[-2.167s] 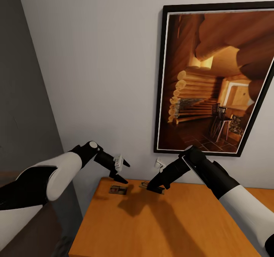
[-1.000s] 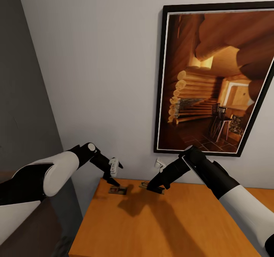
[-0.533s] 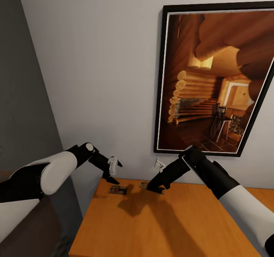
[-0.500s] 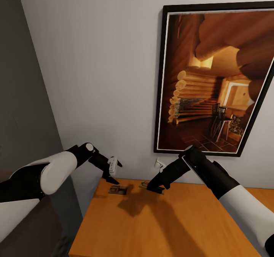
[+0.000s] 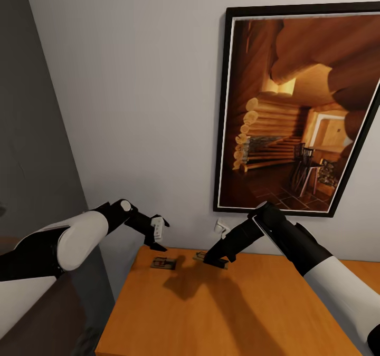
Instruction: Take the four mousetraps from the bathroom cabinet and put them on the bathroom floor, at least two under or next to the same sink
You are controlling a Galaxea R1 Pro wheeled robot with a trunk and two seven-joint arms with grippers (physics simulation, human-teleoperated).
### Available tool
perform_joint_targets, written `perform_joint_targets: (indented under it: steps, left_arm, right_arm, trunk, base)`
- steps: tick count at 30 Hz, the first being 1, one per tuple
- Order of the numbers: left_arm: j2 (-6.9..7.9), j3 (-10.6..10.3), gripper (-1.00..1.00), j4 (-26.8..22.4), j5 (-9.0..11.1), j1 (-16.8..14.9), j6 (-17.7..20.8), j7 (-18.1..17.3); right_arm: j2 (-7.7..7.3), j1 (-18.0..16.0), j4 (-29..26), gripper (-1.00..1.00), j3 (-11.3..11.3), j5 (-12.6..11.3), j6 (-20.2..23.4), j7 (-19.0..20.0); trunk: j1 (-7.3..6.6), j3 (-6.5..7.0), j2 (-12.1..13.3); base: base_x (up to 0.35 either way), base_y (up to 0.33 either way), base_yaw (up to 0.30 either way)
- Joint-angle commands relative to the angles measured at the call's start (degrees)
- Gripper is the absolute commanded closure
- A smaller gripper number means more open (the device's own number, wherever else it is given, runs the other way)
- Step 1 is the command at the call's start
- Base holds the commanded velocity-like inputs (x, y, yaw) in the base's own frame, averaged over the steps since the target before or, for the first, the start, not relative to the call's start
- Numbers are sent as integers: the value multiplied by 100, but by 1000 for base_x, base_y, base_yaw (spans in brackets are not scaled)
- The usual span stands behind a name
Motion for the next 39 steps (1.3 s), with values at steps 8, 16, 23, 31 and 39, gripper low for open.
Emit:
perform_joint_targets:
  steps: [8,16,23,31,39]
  left_arm:
    - [24,45,-100,-6,-28,-1,-14,-16]
    - [68,210,-100,7,-32,-1,-23,-23]
    - [42,263,-100,-24,-48,-1,21,-96]
    - [66,267,-100,-38,-62,-1,26,-251]
    - [74,262,-100,-37,-84,-1,25,-234]
  right_arm:
    - [-1,-4,-4,100,3,39,77,60]
    - [-1,-4,-4,100,3,39,77,60]
    - [-1,-4,-4,100,3,39,77,60]
    - [-1,-4,-4,100,3,39,76,60]
    - [-1,-4,-4,100,3,39,77,60]
  trunk:
    - [3,-3,-5]
    - [3,-3,-5]
    - [3,-3,-5]
    - [3,-3,-5]
    - [3,-3,-5]
  base:
    - [0,0,0]
    - [0,0,0]
    - [0,0,0]
    - [0,0,0]
    - [0,0,0]
